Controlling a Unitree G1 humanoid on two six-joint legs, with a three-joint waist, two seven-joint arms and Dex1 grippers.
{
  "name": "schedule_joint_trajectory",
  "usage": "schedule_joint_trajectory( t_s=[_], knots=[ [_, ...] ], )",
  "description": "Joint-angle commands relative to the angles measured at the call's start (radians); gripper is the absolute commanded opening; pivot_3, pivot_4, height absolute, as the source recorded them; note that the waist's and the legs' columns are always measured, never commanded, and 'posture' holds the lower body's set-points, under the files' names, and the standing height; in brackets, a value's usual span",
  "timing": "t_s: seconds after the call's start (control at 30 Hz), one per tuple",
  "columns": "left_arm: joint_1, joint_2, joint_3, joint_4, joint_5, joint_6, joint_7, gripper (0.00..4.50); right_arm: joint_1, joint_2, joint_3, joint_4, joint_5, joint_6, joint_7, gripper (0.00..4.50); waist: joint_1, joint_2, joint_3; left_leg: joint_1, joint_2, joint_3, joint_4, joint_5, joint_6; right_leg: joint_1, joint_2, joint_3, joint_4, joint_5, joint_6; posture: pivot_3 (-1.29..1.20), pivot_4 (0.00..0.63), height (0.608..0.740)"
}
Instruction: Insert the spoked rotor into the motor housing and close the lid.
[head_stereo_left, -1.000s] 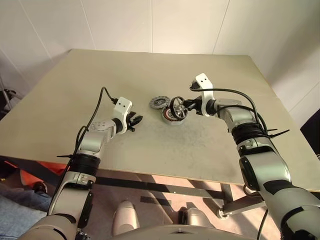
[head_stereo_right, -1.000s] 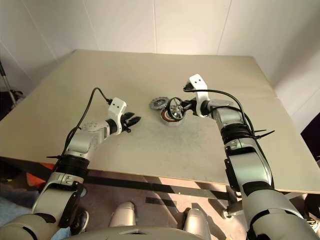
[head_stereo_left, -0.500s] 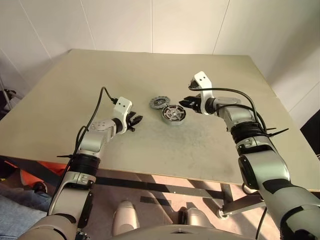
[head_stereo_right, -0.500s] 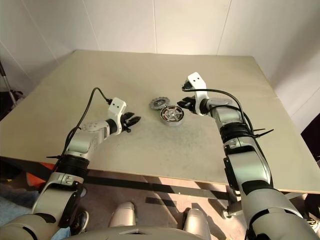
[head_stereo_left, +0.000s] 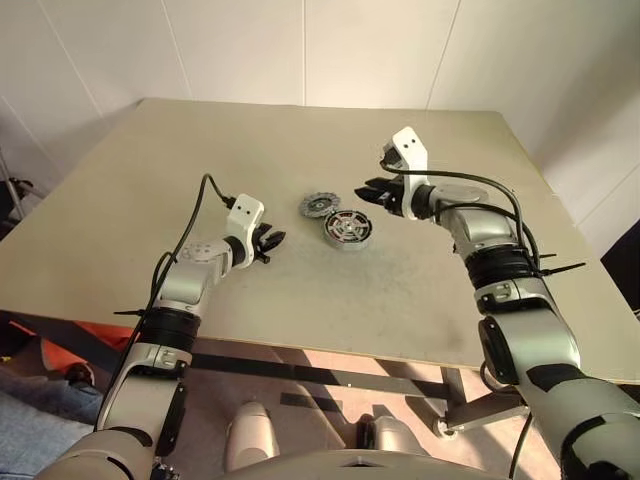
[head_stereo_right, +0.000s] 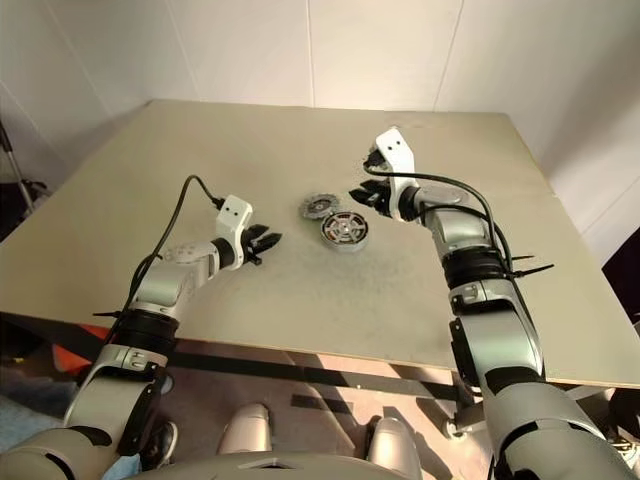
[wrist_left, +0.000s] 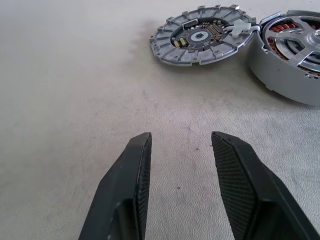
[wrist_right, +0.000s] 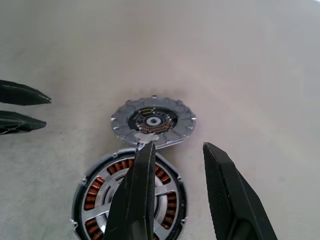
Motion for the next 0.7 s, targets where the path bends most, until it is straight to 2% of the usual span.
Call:
schedule_joint_trajectory(
  t_s=[0.03, 0.2, 0.43, 0.57, 0.67, 0.7],
  knots=[
    [-0.025, 0.002, 0.008, -0.017, -0.004, -0.011, 0.0, 2.01, 0.055, 0.056, 0.023, -0.008, 0.0, 0.014, -0.017, 1.65, 0.0, 0.0, 0.0, 0.0, 0.0, 0.0, 0.0, 0.0, 0.0, 0.0, 0.0, 0.0, 0.0, 0.0, 0.0, 0.0, 0.0, 0.74],
    [-0.024, 0.006, 0.009, -0.023, -0.003, -0.008, -0.001, 2.01, 0.088, 0.085, 0.028, 0.045, -0.03, -0.022, -0.07, 1.65, -0.002, -0.001, -0.001, 0.003, 0.0, 0.0, 0.0, 0.0, 0.0, 0.002, 0.0, 0.0, 0.001, 0.0, 0.0, 0.0, 0.0, 0.74],
    [-0.025, 0.006, 0.009, -0.015, -0.002, -0.013, -0.001, 2.01, 0.077, 0.022, 0.009, -0.188, 0.025, 0.004, 0.01, 1.65, 0.0, -0.001, -0.001, 0.005, 0.0, 0.0, 0.0, 0.0, 0.0, 0.005, 0.0, 0.0, 0.001, 0.0, 0.0, 0.0, 0.0, 0.74],
    [-0.036, -0.002, 0.007, -0.003, 0.0, -0.019, 0.001, 2.01, 0.057, -0.069, 0.057, -0.312, -0.01, -0.072, 0.117, 1.65, 0.001, -0.001, -0.001, 0.004, 0.0, 0.0, 0.0, 0.0, 0.0, 0.005, 0.0, 0.0, 0.0, 0.0, 0.0, 0.0, 0.0, 0.74],
    [-0.044, -0.006, 0.004, 0.01, 0.001, -0.028, 0.0, 2.01, 0.046, -0.198, 0.2, -0.279, -0.148, -0.257, 0.26, 1.65, 0.002, -0.001, -0.001, 0.004, 0.0, 0.0, 0.0, 0.0, 0.0, 0.005, 0.0, 0.0, -0.001, 0.0, 0.0, 0.0, 0.0, 0.74],
    [-0.047, -0.009, 0.004, 0.015, 0.002, -0.03, 0.0, 2.01, 0.048, -0.24, 0.248, -0.261, -0.188, -0.336, 0.316, 1.83, 0.004, -0.001, -0.001, 0.004, 0.0, 0.0, 0.0, 0.0, 0.0, 0.006, 0.0, 0.0, -0.001, 0.0, 0.0, 0.0, 0.0, 0.74]
  ],
)
